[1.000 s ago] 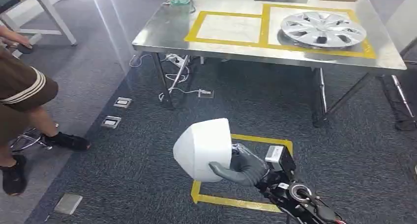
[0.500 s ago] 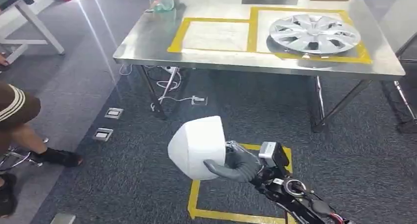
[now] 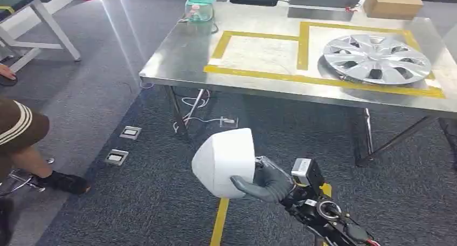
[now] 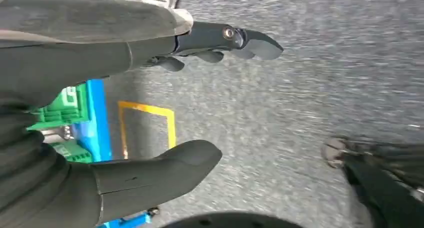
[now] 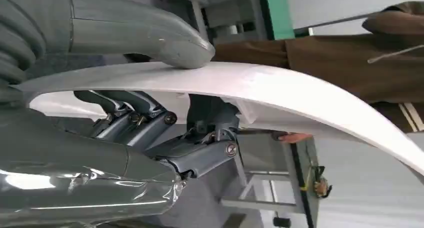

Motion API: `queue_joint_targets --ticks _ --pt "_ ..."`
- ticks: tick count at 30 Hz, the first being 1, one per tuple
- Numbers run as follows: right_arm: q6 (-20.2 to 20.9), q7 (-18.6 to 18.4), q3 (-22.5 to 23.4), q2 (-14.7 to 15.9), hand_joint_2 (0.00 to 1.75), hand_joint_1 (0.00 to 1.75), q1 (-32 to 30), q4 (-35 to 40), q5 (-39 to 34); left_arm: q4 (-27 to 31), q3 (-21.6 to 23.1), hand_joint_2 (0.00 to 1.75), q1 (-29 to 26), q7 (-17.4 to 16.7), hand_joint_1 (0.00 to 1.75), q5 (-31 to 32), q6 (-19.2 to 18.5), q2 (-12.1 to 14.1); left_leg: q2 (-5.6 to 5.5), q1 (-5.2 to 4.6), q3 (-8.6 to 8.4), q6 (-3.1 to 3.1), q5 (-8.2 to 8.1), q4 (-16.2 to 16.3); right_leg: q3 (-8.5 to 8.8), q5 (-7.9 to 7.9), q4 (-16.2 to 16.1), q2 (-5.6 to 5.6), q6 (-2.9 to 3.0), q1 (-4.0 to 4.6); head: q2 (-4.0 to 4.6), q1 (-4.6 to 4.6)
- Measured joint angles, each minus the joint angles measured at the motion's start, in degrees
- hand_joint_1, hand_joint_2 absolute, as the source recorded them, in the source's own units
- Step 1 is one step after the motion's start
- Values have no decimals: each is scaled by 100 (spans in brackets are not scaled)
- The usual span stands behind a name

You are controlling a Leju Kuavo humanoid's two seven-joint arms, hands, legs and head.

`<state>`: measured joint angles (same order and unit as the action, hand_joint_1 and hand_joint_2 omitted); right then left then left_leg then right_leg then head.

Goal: Take the parts from the cabinet and place them on the table.

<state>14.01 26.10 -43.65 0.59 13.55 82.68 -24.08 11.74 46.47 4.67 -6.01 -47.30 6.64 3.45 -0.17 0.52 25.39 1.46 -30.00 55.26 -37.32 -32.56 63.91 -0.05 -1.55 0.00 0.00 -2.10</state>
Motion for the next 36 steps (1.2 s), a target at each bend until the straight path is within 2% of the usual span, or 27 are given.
queue_joint_targets --ticks 1,2,3,4,5,6,8,10,12,13,14,15,16,17,18,20,21,23,25,26,28,30,31,32,33,34,36 --pt "-7 -2 18 0 175 175 -15 -2 -24 -2 2 175 -31 -2 0 7 0 -9 29 -1 -63 -1 -90 -22 -15 753 -399 -188 117 39 0 -46" --pt "-11 2 31 2 175 175 -20 -7 -59 0 7 175 -36 -4 0 15 0 -13 22 -48 -182 -39 -198 46 -114 1137 -680 -291 145 103 0 -59" --pt "-15 -11 26 -2 175 175 -40 -7 -81 0 9 175 -17 -4 0 15 -2 -18 53 -69 -261 -88 -292 -23 15 1086 -603 -231 159 107 0 -53" --pt "-13 -9 31 -2 175 175 -40 9 -90 0 9 175 -6 -4 0 15 -2 -15 99 -70 -408 -106 -294 -61 30 1049 -622 -160 183 90 0 -20" --pt "-15 -4 33 -2 175 175 -13 9 -101 0 9 175 1 -15 0 11 -2 -11 106 -74 -382 -146 -212 22 90 1032 -649 -121 208 83 0 -7" --pt "-22 -2 37 -17 175 175 18 11 -105 0 9 175 30 -15 0 15 -2 -2 118 -73 -279 -186 -143 261 202 1022 -711 -38 232 43 0 -13" --pt "-24 -2 46 -24 175 175 22 11 -105 0 11 175 48 -13 0 13 -2 -7 59 -52 201 -227 -84 1047 331 1011 -810 24 283 12 0 89" --pt "-24 -13 35 -24 175 175 11 7 -99 0 11 175 65 13 0 -9 -2 -15 51 -25 743 -285 -554 1647 453 965 -885 121 300 -7 0 159" --pt "-31 -20 35 -24 175 175 19 4 -96 0 11 175 58 13 0 -28 -11 -15 51 11 1052 -315 -964 1693 567 889 -916 258 290 -24 0 205" --pt "-33 -22 35 -24 175 175 18 4 -96 0 11 175 52 11 0 -31 -13 -13 49 25 1087 -332 -901 1503 628 841 -916 323 277 -36 0 223" --pt "-33 -24 35 -24 175 175 17 2 -96 0 11 175 43 13 0 -42 -15 -13 39 38 1053 -334 -582 1123 701 789 -916 395 256 -45 0 251" --pt "-33 -24 35 -24 175 175 18 2 -98 0 11 175 37 15 0 -52 -15 -7 -23 50 984 -327 -104 672 762 746 -917 451 233 -51 0 284" --pt "-33 -24 35 -24 175 175 20 2 -101 -2 11 175 28 18 0 -66 -15 -2 -230 60 941 -320 416 262 758 711 -929 494 200 -59 0 312" --pt "-33 -24 35 -24 175 175 35 -6 -107 -4 11 175 3 17 0 -74 -15 0 -379 64 1048 -304 375 62 788 667 -851 570 166 -41 0 345" --pt "-33 -31 35 -28 175 175 36 -9 -107 -4 11 175 13 18 0 -77 -15 4 -365 45 1010 -253 236 150 744 614 -857 638 116 -40 0 345" --pt "-31 -35 29 -28 175 175 26 -9 -105 -4 11 175 40 17 0 -83 -15 2 -318 37 949 -167 449 121 718 539 -870 753 54 -40 0 338" --pt "-33 -33 33 -28 175 175 27 -9 -107 -2 11 175 29 20 0 -90 -15 -17 -227 115 887 -114 653 40 749 514 -843 812 16 -15 0 317" --pt "-31 -28 37 -28 175 175 36 -9 -103 -2 11 175 45 20 0 -90 -13 -20 -95 89 833 -68 649 31 568 178 -351 290 -26 3 0 201" --pt "-35 -26 35 -28 175 175 43 -9 -110 -2 11 175 42 20 0 -90 -13 -15 13 46 814 -30 617 34 122 -291 546 100 -55 -28 0 118" --pt "-33 -26 31 -28 175 175 35 -9 -107 -2 11 175 41 20 0 -90 -13 -13 55 36 809 -24 597 38 -33 -385 845 76 -65 -41 0 105" --pt "-39 -28 35 -28 175 175 9 -11 -103 -2 11 175 41 20 0 -90 -13 -13 104 20 770 -30 557 40 42 -120 649 62 -59 -52 0 65" --pt "-39 -28 35 -28 175 175 18 -9 -101 -2 11 175 47 18 0 -90 -13 -13 117 8 695 -48 517 40 525 445 -345 55 -11 -49 0 17" --pt "-42 -31 35 -28 175 175 22 -7 -94 -2 11 175 41 20 0 -90 -11 -20 123 7 669 -64 498 34 721 571 -816 31 33 -37 0 0" --pt "-61 -39 35 -28 175 175 17 -7 -90 -2 11 175 50 20 0 -90 -7 -29 119 -19 670 -89 493 41 754 551 -853 14 53 13 0 28" --pt "-66 -44 33 -28 175 175 20 -4 -79 -2 11 175 55 22 0 -90 -4 -22 102 -41 688 -92 472 73 773 582 -900 15 38 -14 0 13" --pt "-70 -46 33 -28 175 175 17 -6 -75 -2 11 175 55 22 0 -90 -4 -13 90 -35 690 -46 486 61 814 574 -897 18 -26 -16 0 28" --pt "-77 -55 33 -28 175 175 18 -4 -72 -2 11 175 50 22 0 -90 -4 -18 102 -22 676 -83 496 36 807 579 -898 34 -10 0 0 81"
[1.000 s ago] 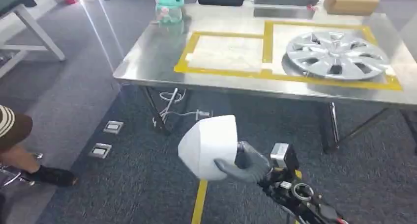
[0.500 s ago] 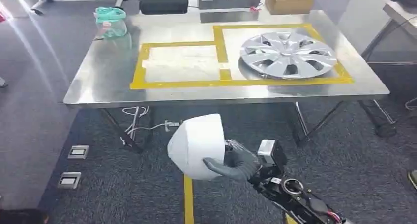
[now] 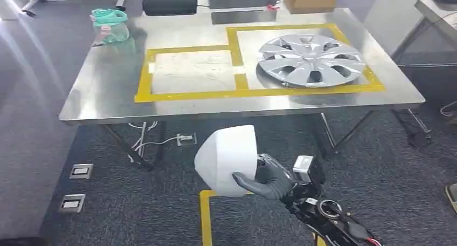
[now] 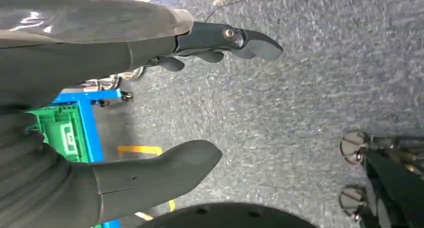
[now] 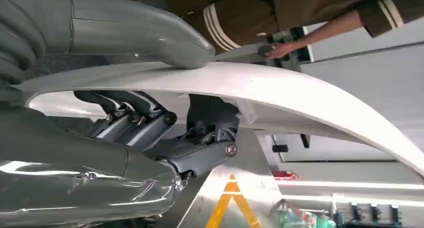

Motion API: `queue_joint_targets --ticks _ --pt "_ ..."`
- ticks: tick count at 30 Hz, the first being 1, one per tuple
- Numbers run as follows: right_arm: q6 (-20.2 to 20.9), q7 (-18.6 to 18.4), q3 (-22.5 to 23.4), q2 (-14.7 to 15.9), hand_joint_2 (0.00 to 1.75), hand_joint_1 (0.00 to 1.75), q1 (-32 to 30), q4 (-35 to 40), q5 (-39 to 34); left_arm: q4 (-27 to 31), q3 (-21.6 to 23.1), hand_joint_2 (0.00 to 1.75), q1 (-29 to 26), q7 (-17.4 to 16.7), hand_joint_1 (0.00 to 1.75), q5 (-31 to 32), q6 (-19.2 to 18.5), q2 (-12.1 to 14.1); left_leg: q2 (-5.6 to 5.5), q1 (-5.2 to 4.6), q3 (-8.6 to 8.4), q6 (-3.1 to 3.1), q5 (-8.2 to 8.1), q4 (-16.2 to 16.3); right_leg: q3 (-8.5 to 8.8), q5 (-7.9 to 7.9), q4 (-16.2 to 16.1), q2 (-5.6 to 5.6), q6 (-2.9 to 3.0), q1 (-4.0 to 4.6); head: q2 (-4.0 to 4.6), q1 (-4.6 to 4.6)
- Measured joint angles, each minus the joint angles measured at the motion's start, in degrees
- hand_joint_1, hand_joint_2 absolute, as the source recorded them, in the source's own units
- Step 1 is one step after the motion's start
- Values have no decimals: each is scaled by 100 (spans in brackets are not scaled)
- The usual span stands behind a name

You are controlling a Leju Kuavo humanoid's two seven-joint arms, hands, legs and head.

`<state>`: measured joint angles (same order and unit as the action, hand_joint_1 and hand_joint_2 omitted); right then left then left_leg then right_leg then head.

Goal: Take the parts from the cabinet and place them on the table.

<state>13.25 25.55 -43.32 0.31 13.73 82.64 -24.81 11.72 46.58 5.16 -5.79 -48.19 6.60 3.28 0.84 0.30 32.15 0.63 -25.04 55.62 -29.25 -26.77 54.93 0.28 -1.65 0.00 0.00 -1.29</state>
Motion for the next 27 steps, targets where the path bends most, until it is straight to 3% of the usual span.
queue_joint_targets --ticks 9,12,13,14,16,18,19,20,21,23,24,25,26,27 --pt "17 -2 0 0 175 175 0 0 0 0 0 175 7 -22 0 -18 13 4 -4 -2 -31 -54 25 -81 0 -16 -4 -3 65 -4 0 102" --pt "15 -4 0 -2 175 175 -1 4 4 0 2 175 2 -22 0 -18 17 26 -10 -34 -17 50 -8 -132 61 67 13 -4 26 -24 0 153" --pt "20 -7 -2 0 175 175 -13 7 4 0 2 175 3 -22 0 -15 22 28 -1 -33 -77 99 -23 -213 27 176 67 -9 -30 -26 0 164" --pt "20 -11 -2 0 175 175 -2 9 7 0 2 175 5 -17 0 -15 26 20 -19 31 -216 126 26 -327 16 147 77 -4 -42 0 0 159" --pt "20 0 0 0 175 175 28 11 7 0 4 175 8 -11 0 -13 42 11 10 55 -308 118 68 -404 -119 -133 416 -1 -70 -23 0 112" --pt "11 -4 0 0 175 175 12 11 9 0 7 175 6 -7 0 -7 46 9 15 77 -316 103 63 -402 -595 -564 1331 -1 -139 -74 0 37" --pt "9 -4 0 0 175 175 -5 11 22 0 9 175 3 -7 0 2 46 9 13 88 -318 83 50 -399 -798 -667 1668 -2 -170 -107 0 26" --pt "7 -9 0 4 175 175 -18 9 33 0 13 175 -4 -7 0 2 46 9 11 111 -336 54 34 -395 -871 -616 1718 -3 -193 -143 0 0" --pt "-7 -9 0 7 175 175 -25 7 42 0 18 175 -14 -7 0 2 46 4 8 143 -375 11 6 -392 -802 -415 1481 -5 -240 -179 0 -18" --pt "-7 -9 0 7 175 175 -24 7 52 0 22 175 -26 -7 0 2 44 -13 4 227 -481 -112 -79 -355 -360 260 442 -26 -355 -273 0 -51" --pt "-7 -9 0 7 175 175 -32 5 59 0 24 175 -29 -7 0 2 44 2 3 230 -488 -189 -132 -332 -222 310 142 -10 -442 -293 0 -75" --pt "-7 -9 -2 7 175 175 -18 0 57 -2 26 175 -7 -7 0 0 46 26 -6 225 -476 -231 -146 -263 -298 34 5 -31 -385 -235 0 -149" --pt "-2 -9 -2 7 175 175 -9 2 55 -2 28 175 12 -7 0 0 44 20 0 176 -394 -281 -176 -238 -230 54 68 -37 -170 -236 0 -168" --pt "0 -2 0 7 175 175 -43 2 52 -2 28 175 5 -11 0 -2 44 17 4 187 -415 -312 -190 -214 -280 99 76 -12 -75 -228 0 -67"
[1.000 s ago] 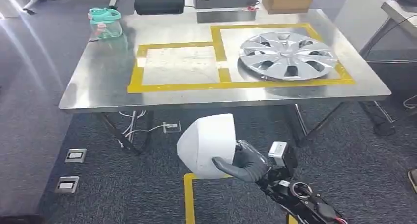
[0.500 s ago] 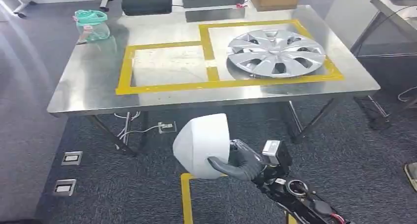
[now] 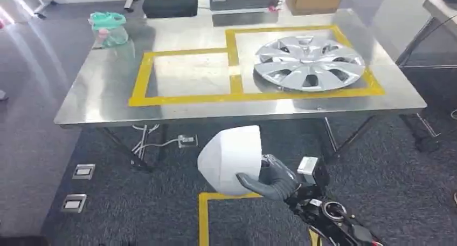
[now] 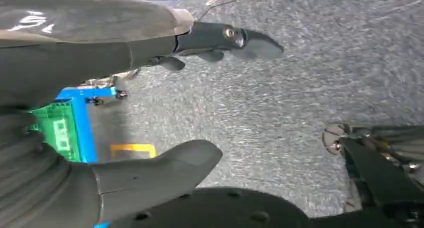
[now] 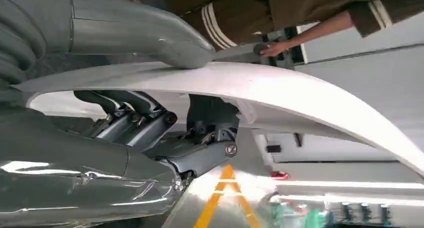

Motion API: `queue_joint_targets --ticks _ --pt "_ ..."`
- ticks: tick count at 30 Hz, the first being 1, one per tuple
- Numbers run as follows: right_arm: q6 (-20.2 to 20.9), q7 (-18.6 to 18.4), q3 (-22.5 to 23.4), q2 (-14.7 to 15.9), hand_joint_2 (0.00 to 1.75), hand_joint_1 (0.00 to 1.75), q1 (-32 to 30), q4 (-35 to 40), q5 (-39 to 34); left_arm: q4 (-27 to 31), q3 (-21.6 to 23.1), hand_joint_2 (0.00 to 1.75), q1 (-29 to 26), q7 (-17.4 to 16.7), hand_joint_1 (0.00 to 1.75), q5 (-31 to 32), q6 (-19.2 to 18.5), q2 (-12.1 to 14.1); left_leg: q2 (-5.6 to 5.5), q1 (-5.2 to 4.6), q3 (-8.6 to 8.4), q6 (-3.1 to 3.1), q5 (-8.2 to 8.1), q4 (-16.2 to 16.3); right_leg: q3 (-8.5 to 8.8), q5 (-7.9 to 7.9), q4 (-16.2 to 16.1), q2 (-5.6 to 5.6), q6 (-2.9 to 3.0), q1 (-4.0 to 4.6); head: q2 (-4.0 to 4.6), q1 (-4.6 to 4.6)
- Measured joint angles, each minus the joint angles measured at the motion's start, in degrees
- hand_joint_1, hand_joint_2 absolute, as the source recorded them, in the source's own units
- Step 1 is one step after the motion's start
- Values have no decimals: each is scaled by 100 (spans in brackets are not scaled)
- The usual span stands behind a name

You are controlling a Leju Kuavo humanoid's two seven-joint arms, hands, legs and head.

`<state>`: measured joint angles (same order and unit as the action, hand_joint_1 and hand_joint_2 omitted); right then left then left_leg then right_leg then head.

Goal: Take the parts from the cabinet and place them on the table.

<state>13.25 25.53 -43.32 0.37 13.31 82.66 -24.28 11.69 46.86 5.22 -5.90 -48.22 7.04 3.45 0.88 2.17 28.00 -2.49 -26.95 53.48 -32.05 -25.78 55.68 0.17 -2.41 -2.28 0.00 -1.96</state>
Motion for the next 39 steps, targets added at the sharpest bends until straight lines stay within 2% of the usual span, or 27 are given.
queue_joint_targets --ticks 2,3,4,6,7,8,9,11,12,13,14,15,16,17,18,19,21,22,23,24,25,27,28,29,30,33,39 --pt "11 7 -4 0 175 175 9 4 -7 0 2 175 3 -7 0 -15 0 -2 0 28 -24 -45 -15 18 79 -6 21 43 103 10 0 76" --pt "11 20 -4 -2 175 175 20 9 -13 0 2 175 9 -13 0 -15 -4 -4 -15 39 46 -43 -21 219 121 -18 -1 40 123 12 0 144" --pt "9 24 -2 -2 175 175 48 9 -15 0 2 175 20 -13 0 -15 -4 -4 -21 37 308 -38 -101 656 154 -37 -11 42 151 24 0 198" --pt "2 31 -2 -2 175 175 57 9 -15 0 2 175 21 -13 0 -15 -4 -2 -32 -9 967 -27 -450 1622 205 -98 -21 41 213 60 0 290" --pt "0 31 -7 -2 175 175 47 9 -15 0 4 175 8 -13 0 -15 -4 -2 -37 -24 1219 -9 -596 1922 234 -134 -21 48 239 85 0 329" --pt "-2 31 -7 -2 175 175 38 9 -15 0 4 175 -1 -13 0 -15 -4 2 -38 -46 1370 25 -603 1995 282 -175 -21 63 261 119 0 354" --pt "-7 33 -7 -2 175 175 39 7 -17 0 4 175 -9 -20 0 -22 -4 2 -41 -76 1385 85 -450 1807 341 -219 -23 82 273 147 0 382" --pt "-5 46 -7 -2 175 175 45 9 -37 0 4 175 -19 -20 0 -22 -2 9 -60 -180 1123 265 196 894 487 -318 -32 105 289 215 0 454" --pt "-4 48 -7 -2 175 175 44 9 -48 -2 4 175 -20 -20 0 -22 -2 24 -72 -246 964 386 559 410 531 -374 -45 107 292 214 0 478" --pt "-7 50 -7 -2 175 175 43 2 -52 -4 4 175 -30 -20 0 -22 0 66 -112 -299 964 445 484 334 600 -420 -29 137 264 256 0 445" --pt "-4 57 -7 -2 175 175 44 4 -57 -4 4 175 -18 -20 0 -22 0 59 -132 -317 927 463 278 286 543 -452 -53 158 233 230 0 443" --pt "-4 46 -11 -7 175 175 40 7 -57 -2 7 175 -10 -20 0 -20 2 52 -135 -327 897 487 402 243 595 -456 -78 150 202 228 0 486" --pt "-4 52 -15 -7 175 175 33 7 -59 -2 7 175 -10 -20 0 -20 2 57 -131 -322 840 508 422 186 660 -390 2 147 171 232 0 495" --pt "-4 52 -15 -7 175 175 50 9 -63 -2 9 175 -10 -24 0 -22 2 52 -133 -269 696 491 446 135 712 -429 19 154 138 264 0 471" --pt "-7 52 -13 -7 175 175 44 9 -66 -2 11 175 -28 -24 0 -22 0 44 -101 -249 586 482 445 92 655 -495 172 105 116 249 0 472" --pt "-4 59 -9 -7 175 175 66 9 -66 -2 11 175 -27 -20 0 -22 0 50 -94 -242 528 505 417 90 482 -542 532 71 90 245 0 425" --pt "-11 52 -9 -7 175 175 55 9 -70 -2 15 175 -10 2 0 -24 0 48 -94 -242 471 516 343 91 -23 -893 1336 55 43 220 0 356" --pt "-11 52 -9 -7 175 175 33 9 -70 -2 17 175 -11 7 0 -26 -7 46 -95 -242 438 516 303 92 -249 -1122 1624 53 20 215 0 325" --pt "-18 46 -11 -7 175 175 20 7 -68 -2 20 175 -13 7 0 -33 -7 46 -98 -242 386 514 258 94 -380 -1182 1695 49 4 207 0 281" --pt "-24 41 -11 -7 175 175 17 7 -68 -2 28 175 -18 7 0 -37 -7 42 -100 -241 326 505 214 95 -381 -1028 1510 45 0 203 0 237" --pt "-28 33 -9 -7 175 175 18 7 -63 -2 35 175 -15 4 0 -42 -7 37 -101 -241 262 495 169 96 -293 -734 1145 41 6 204 0 203" --pt "-63 17 -11 -7 175 175 17 7 -50 -2 59 175 -30 0 0 -48 -9 26 -98 -242 154 455 67 88 -19 116 104 27 64 211 0 126" --pt "-74 13 -11 0 175 175 16 0 -48 -2 70 175 -14 -22 0 -48 -7 26 -98 -257 117 429 49 121 -55 -66 63 17 96 240 0 144" --pt "-77 2 -13 -2 175 175 29 2 -22 -2 81 175 1 -41 0 -48 -7 28 -104 -260 164 401 31 122 -33 -61 -7 13 153 249 0 100" --pt "-76 -2 -20 0 175 175 13 5 4 -2 92 175 -1 -57 0 -48 -9 33 -105 -260 163 376 33 118 12 60 -14 15 211 247 0 97" --pt "-79 -4 -20 0 175 175 14 2 44 -2 109 175 -8 -131 0 -48 -7 59 -108 -274 184 379 28 144 14 90 -16 42 177 251 0 163" --pt "-59 55 -28 0 175 175 12 0 72 -2 144 175 16 -199 0 -13 2 136 -109 -273 140 359 6 50 18 41 -19 36 238 256 0 231"
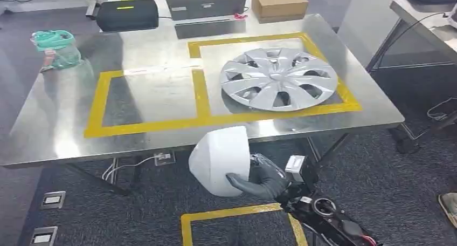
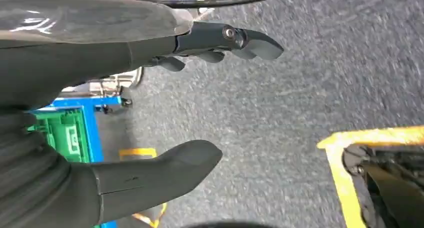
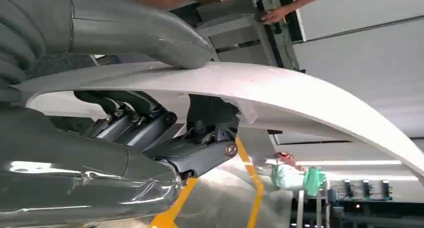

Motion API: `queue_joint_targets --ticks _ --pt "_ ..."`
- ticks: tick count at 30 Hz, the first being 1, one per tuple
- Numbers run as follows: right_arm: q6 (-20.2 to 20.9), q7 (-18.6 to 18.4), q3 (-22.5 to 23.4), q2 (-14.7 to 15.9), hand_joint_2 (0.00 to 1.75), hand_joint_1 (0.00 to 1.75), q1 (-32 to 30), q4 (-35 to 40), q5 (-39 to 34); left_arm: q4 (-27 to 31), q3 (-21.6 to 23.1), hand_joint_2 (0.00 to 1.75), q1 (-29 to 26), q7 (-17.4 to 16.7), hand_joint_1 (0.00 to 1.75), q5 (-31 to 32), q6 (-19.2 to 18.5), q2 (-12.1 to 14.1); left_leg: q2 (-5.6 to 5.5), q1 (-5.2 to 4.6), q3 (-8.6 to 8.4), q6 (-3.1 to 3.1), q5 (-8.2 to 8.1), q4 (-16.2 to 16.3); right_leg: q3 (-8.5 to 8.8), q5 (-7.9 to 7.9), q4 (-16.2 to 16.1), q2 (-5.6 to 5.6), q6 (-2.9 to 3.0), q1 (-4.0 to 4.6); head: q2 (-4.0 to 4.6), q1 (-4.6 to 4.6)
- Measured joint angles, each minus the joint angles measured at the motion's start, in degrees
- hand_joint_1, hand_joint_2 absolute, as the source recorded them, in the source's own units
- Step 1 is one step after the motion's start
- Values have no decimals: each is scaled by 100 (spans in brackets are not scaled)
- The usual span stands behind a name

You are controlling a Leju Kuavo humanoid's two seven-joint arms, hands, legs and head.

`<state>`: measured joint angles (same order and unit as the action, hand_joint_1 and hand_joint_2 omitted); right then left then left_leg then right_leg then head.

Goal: Take the parts from the cabinet and place them on the table.

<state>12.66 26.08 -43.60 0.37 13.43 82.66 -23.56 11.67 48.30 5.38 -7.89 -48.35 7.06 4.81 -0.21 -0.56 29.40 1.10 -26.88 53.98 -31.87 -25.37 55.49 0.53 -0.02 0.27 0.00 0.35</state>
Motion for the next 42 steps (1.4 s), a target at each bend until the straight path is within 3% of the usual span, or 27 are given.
queue_joint_targets --ticks 8,18,27,34,42 --pt "-70 7 -11 -2 175 175 -14 -22 203 0 33 175 5 -140 0 170 28 91 0 2 -2 -36 18 -13 3 6 0 -2 22 7 0 17" --pt "-256 127 -50 -28 175 175 -121 -22 372 0 219 175 27 -437 0 271 216 262 1 0 -6 -37 19 -12 8 10 0 -1 25 -15 0 9" --pt "-658 9 31 -59 175 175 -19 -20 575 2 356 175 44 -400 0 339 323 267 1 -2 -7 -37 18 -11 15 14 -9 -2 20 -19 0 -4" --pt "-920 -453 22 -94 175 175 542 -70 594 0 391 175 62 -94 0 155 367 295 1 -3 -7 -37 19 -11 16 16 -10 -2 19 -19 0 2" --pt "-1296 -822 -162 -418 175 175 1702 -746 1001 2 391 175 108 265 0 44 372 269 -1 -2 -7 -40 24 -11 17 20 -9 -4 18 -16 0 9"
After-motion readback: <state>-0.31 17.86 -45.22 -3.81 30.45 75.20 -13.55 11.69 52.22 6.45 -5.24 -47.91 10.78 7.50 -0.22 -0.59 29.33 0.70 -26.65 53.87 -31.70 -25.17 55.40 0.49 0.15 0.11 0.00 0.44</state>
